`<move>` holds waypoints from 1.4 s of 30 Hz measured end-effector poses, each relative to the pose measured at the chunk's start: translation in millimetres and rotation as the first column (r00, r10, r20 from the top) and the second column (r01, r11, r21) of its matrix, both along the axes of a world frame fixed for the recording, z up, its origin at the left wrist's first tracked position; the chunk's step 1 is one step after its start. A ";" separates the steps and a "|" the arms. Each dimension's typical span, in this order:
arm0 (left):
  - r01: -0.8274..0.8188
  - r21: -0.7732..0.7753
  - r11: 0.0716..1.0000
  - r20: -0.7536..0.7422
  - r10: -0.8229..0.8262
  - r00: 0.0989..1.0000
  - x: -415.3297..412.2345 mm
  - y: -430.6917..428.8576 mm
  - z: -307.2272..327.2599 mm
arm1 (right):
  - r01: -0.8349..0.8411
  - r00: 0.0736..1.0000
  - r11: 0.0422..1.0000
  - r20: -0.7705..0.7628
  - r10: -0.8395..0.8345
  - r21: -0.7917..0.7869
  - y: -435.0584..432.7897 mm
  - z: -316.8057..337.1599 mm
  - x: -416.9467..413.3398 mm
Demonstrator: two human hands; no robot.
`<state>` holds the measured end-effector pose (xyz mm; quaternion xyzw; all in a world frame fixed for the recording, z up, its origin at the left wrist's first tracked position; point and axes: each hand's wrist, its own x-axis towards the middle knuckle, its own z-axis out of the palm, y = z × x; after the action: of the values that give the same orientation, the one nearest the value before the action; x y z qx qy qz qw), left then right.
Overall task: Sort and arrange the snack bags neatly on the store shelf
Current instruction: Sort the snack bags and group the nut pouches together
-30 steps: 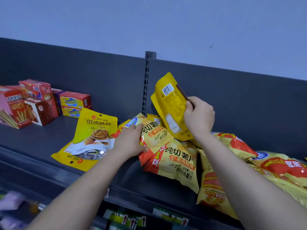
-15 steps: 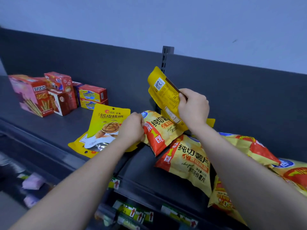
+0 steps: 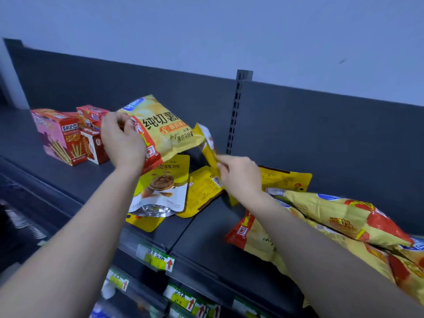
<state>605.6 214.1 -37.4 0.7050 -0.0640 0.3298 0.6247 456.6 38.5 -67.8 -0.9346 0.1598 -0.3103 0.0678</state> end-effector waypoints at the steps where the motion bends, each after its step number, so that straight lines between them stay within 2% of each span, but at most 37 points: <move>1: -0.011 -0.014 1.000 0.019 0.012 1.000 0.6 3.2 2.2 | -0.049 0.983 0.996 -0.173 0.061 0.071 -0.3 -6.3 3.6; 3: 0.009 -0.033 0.999 0.062 -0.007 0.998 -0.8 4.4 5.3 | -0.123 0.855 0.956 -0.460 0.239 0.268 -1.6 -15.6 6.5; 4: 0.038 -0.030 0.999 0.087 -0.035 0.996 -3.2 2.7 6.4 | -0.126 0.803 0.932 -0.517 0.297 0.340 -4.3 -20.3 5.4; 5: 0.080 -0.026 0.996 0.118 -0.076 0.990 -6.9 -0.1 7.2 | -0.120 0.803 0.906 -0.497 0.330 0.407 -7.1 -22.3 2.6; 7: 0.191 -0.010 0.982 0.187 -0.186 0.965 -17.6 -10.2 6.6 | -0.084 0.913 0.797 -0.274 0.302 0.598 -15.5 -15.6 -6.9; 8: 0.245 0.017 0.969 0.212 -0.243 0.946 -23.7 -17.9 4.7 | -0.083 0.967 0.650 -0.097 0.236 0.755 -21.1 -7.3 -12.5; 9: 0.299 0.051 0.953 0.228 -0.303 0.925 -29.8 -27.4 1.6 | -0.137 0.985 0.416 0.077 0.157 0.899 -27.6 3.4 -18.0; 10: 0.353 0.088 0.931 0.232 -0.364 0.902 -36.0 -38.4 -2.6 | -0.221 0.974 0.161 0.208 0.091 0.962 -36.2 15.6 -24.6; 11: 0.405 0.125 0.906 0.223 -0.423 0.878 -42.9 -50.2 -7.4 | -0.290 0.956 -0.019 0.291 0.044 0.957 -46.4 26.8 -31.6; 12: 0.451 0.155 0.879 0.205 -0.475 0.856 -49.9 -62.3 -12.4 | -0.313 0.948 -0.069 0.316 0.039 0.947 -53.6 37.8 -40.2; 13: 0.494 0.172 0.852 0.180 -0.520 0.835 -57.4 -74.2 -16.7 | -0.284 0.957 -0.008 0.284 0.057 0.959 -58.6 44.9 -48.7; 16: 0.598 0.163 0.785 0.120 -0.617 0.778 -82.2 -107.8 -20.1 | -0.145 0.989 0.290 0.151 0.004 0.946 -67.8 49.9 -73.0; 19: 0.699 0.118 0.706 0.086 -0.708 0.701 -105.0 -139.6 -13.6 | -0.124 0.962 0.458 0.220 -0.163 0.880 -81.8 56.1 -101.4; 21: 0.778 0.077 0.624 -0.009 -0.780 0.626 -115.2 -159.1 -12.9 | -0.058 0.931 0.603 0.261 -0.254 0.796 -92.6 61.9 -122.7; 22: 0.784 0.127 0.608 -0.079 -0.781 0.619 -116.7 -168.6 -15.8 | -0.002 0.917 0.680 0.272 -0.290 0.733 -96.8 64.8 -133.1; 23: 0.761 0.245 0.601 -0.158 -0.749 0.643 -116.0 -178.1 -20.8 | 0.064 0.904 0.742 0.275 -0.326 0.668 -101.5 67.9 -143.0; 24: 0.726 0.395 0.564 -0.238 -0.700 0.673 -113.9 -187.2 -27.8 | 0.141 0.892 0.780 0.263 -0.367 0.609 -104.7 71.1 -153.4; 26: 0.644 0.662 0.384 -0.361 -0.589 0.723 -111.6 -201.0 -41.5 | 0.319 0.863 0.798 0.191 -0.468 0.512 -108.7 78.8 -175.7; 28: 0.534 0.817 0.216 -0.384 -0.487 0.785 -112.5 -210.3 -52.3 | 0.489 0.812 0.758 0.094 -0.577 0.431 -113.0 86.4 -196.7; 29: 0.466 0.864 0.190 -0.344 -0.452 0.823 -113.6 -212.4 -55.3 | 0.540 0.790 0.734 0.053 -0.611 0.413 -116.3 88.5 -205.7; 31: 0.342 0.912 0.225 -0.230 -0.410 0.883 -114.4 -213.6 -57.2 | 0.613 0.747 0.682 -0.010 -0.665 0.399 -124.2 88.9 -220.1; 34: 0.271 0.914 0.302 -0.133 -0.407 0.904 -114.6 -212.2 -62.9 | 0.719 0.675 0.604 -0.138 -0.724 0.344 -136.3 81.0 -238.5; 37: 0.255 0.855 0.451 -0.037 -0.438 0.898 -120.0 -211.3 -67.3 | 0.773 0.631 0.559 -0.269 -0.728 0.300 -139.3 67.4 -247.9; 39: 0.267 0.780 0.565 0.033 -0.464 0.885 -126.3 -209.6 -59.1 | 0.771 0.635 0.582 -0.255 -0.729 0.257 -138.5 59.2 -247.7; 42: 0.318 0.623 0.714 0.094 -0.473 0.876 -138.4 -204.3 -33.9 | 0.680 0.731 0.701 -0.132 -0.669 0.213 -130.7 55.9 -239.6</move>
<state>467.2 9.7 -71.3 0.7859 -0.3907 0.2357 0.4174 216.9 -92.2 -11.8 -0.8017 0.5295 -0.2705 0.0616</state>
